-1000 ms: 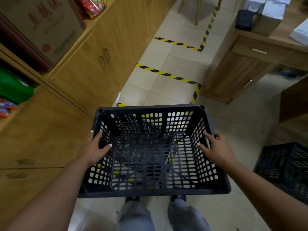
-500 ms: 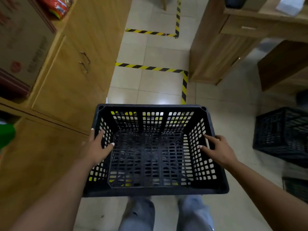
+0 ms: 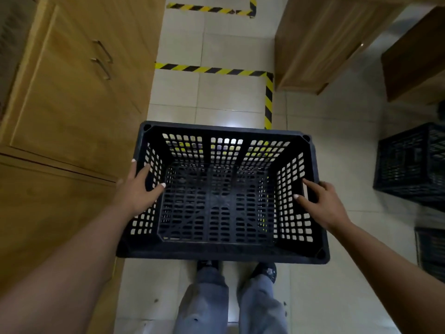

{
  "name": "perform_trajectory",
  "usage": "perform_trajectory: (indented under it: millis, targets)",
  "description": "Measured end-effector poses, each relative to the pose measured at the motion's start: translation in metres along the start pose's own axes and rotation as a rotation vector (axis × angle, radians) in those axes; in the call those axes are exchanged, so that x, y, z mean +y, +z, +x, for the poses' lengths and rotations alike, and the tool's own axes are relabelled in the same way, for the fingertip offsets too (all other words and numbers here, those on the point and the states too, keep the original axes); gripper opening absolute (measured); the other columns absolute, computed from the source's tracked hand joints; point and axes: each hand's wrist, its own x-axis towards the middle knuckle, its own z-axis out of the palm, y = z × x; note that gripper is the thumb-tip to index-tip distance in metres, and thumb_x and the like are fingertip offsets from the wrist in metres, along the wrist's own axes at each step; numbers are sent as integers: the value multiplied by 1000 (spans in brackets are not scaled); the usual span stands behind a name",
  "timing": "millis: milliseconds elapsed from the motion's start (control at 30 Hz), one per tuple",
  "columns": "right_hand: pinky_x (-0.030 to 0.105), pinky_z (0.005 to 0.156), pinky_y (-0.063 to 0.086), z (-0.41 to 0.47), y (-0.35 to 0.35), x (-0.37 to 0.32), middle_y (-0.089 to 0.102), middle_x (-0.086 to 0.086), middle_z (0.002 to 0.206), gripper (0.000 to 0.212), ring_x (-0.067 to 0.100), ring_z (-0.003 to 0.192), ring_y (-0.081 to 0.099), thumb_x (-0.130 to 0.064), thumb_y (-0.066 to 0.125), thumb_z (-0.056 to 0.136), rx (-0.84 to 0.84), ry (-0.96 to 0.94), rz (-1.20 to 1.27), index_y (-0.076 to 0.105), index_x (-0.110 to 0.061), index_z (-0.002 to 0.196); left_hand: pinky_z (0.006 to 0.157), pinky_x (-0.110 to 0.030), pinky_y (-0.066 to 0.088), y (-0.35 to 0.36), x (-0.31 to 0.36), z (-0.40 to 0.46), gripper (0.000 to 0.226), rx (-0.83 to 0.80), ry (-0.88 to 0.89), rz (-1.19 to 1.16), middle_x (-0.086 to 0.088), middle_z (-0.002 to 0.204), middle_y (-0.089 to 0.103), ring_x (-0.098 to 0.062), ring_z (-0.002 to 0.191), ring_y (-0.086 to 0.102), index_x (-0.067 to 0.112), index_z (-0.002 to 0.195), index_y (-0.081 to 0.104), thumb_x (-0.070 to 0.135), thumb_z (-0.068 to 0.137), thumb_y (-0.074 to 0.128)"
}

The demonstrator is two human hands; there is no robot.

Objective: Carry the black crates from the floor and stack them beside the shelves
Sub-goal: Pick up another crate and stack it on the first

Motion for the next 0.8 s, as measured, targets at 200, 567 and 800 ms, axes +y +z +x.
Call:
perform_trajectory:
  millis: [200, 567, 800]
  targets:
    - [43, 105, 40, -4, 35, 8, 29, 8, 148, 60, 28, 133, 41, -47, 62, 86, 37, 7, 28, 45, -30, 141, 111, -51, 27, 21, -19, 14, 74, -1, 7, 27, 1, 162, -9, -48, 139, 19, 32, 153, 12, 51, 91, 49]
    - [42, 112, 31, -20, 69, 15, 21, 0, 155, 65, 23, 142, 27, -37, 65, 87, 140, -34, 97, 39, -28, 145, 109, -48, 30, 44, -27, 9, 79, 31, -11, 10, 4, 160, -21, -44, 138, 17, 29, 153, 10, 56, 89, 48]
    - [43, 110, 34, -31, 84, 32, -4, -2, 162, 66, 23, 147, 16, -36, 68, 84, 104, -40, 71, 41, -32, 144, 108, -46, 29, 55, -35, -7, 79, 56, -18, 39, -2, 160, -19, -41, 138, 16, 27, 154, 10, 52, 90, 50]
